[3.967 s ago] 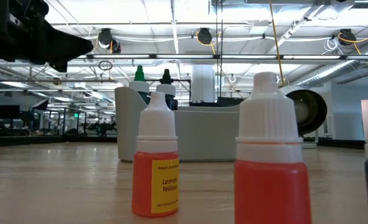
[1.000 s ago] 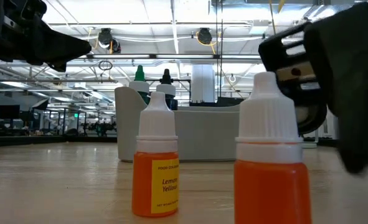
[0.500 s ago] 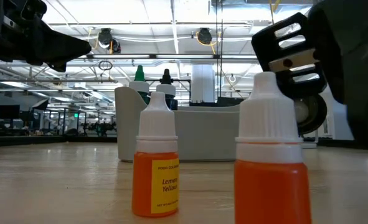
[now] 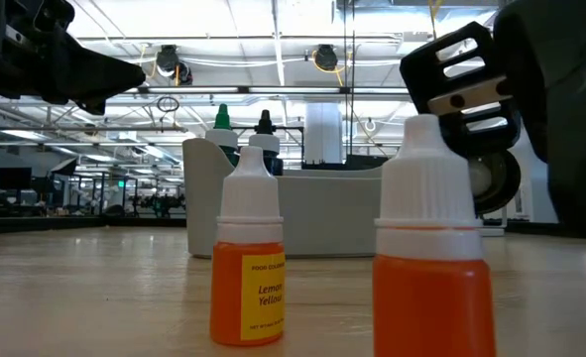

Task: Pick & Place food coloring
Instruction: Put the small blue food coloring bottle into the gray bin

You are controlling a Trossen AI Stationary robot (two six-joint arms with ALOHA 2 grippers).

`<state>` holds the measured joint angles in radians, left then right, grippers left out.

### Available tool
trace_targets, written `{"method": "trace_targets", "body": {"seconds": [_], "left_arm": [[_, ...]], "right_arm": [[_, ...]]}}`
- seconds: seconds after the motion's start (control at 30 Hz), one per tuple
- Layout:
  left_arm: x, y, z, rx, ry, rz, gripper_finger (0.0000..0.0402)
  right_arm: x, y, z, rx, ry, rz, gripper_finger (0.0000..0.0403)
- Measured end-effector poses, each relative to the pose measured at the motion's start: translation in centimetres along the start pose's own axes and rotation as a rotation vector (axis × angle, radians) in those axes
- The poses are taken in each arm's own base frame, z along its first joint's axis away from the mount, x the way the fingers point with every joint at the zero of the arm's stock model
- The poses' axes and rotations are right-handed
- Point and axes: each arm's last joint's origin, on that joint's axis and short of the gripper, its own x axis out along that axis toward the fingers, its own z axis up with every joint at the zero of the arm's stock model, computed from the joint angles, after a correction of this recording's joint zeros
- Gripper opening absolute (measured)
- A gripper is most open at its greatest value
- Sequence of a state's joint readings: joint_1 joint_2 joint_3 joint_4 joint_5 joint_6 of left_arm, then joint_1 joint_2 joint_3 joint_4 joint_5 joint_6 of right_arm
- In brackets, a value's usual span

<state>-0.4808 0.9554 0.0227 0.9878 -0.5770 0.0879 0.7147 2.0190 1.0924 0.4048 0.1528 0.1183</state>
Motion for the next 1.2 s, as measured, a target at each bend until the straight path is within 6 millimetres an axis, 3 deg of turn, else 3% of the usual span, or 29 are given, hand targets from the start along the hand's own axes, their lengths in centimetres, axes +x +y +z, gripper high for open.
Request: {"method": "trace_targets", "body": {"seconds": [0.13,0.37,0.53,0.63,0.83,1.0,1.2], "left_arm": [[0.0,0.0,0.0,-0.011,0.0,0.0,0.0065],[0.0,0.0,0.0,-0.022,0.0,-0.001,0.0065],[0.0,0.0,0.0,-0.022,0.0,-0.001,0.0065],[0.0,0.0,0.0,-0.021,0.0,-0.002,0.0065],[0.0,0.0,0.0,-0.022,0.0,-0.002,0.0065],[0.0,0.0,-0.1,-0.017,0.006,-0.004,0.0065],[0.0,0.0,-0.3,-0.006,0.024,-0.006,0.0065]], "right_arm": [[-0.9,0.2,0.7,-0.022,0.002,0.006,0.0053],[-5.8,0.1,4.8,-0.085,-0.068,-0.13,0.0052],[-9.7,-1.5,7.9,-0.1,-0.191,-0.387,0.0051],[-10.8,-3.1,8.6,-0.11,-0.18,-0.417,0.0051],[-11.0,-6.5,7.8,-0.111,-0.09,-0.505,0.0051],[-10.4,-9.2,5.0,-0.056,-0.117,-0.499,0.0051],[-11.3,-12.0,2.2,0.02,-0.131,-0.576,0.005]]}}
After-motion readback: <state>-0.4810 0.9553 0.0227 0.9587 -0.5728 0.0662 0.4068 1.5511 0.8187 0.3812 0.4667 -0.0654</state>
